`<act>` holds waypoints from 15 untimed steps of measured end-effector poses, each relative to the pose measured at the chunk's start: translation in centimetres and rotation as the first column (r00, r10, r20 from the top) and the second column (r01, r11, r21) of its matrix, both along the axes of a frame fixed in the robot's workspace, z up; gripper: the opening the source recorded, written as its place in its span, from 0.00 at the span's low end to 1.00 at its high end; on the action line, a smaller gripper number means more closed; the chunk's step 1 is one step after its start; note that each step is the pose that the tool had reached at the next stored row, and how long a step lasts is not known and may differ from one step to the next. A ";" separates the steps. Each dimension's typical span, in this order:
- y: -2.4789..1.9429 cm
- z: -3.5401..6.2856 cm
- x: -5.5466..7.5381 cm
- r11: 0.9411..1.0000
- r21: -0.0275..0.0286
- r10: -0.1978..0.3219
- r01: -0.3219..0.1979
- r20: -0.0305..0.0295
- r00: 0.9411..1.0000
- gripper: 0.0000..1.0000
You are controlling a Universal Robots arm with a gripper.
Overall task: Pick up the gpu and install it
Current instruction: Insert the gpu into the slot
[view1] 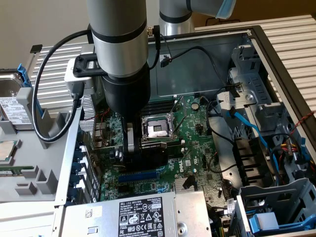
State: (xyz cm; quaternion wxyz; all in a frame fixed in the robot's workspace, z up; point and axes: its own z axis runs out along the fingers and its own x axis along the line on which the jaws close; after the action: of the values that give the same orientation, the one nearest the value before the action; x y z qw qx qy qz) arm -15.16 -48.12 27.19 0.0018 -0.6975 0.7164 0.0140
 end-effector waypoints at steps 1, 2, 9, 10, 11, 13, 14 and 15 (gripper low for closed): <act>0.00 0.00 0.0 1.000 0.000 0.000 0.000 0.000 1.000 0.27; 0.00 -0.01 0.0 1.000 0.000 0.000 0.000 0.000 1.000 0.27; 0.02 -0.13 0.0 1.000 0.000 0.000 0.000 0.000 1.000 0.27; 0.02 -0.15 0.0 1.000 0.000 0.000 0.000 0.000 1.000 0.27; 0.02 -0.17 0.0 1.000 0.000 0.000 0.000 0.000 1.000 0.27; 0.03 -0.25 0.0 1.000 0.000 0.000 0.000 0.000 1.000 0.27; 0.03 -0.28 0.0 1.000 0.000 0.000 0.000 0.000 1.000 0.27; 0.03 -0.28 0.0 1.000 0.000 0.000 0.000 0.000 1.000 0.27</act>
State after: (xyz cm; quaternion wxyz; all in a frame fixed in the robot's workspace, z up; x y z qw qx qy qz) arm -15.18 -48.10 26.91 0.0016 -0.6975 0.7164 0.0140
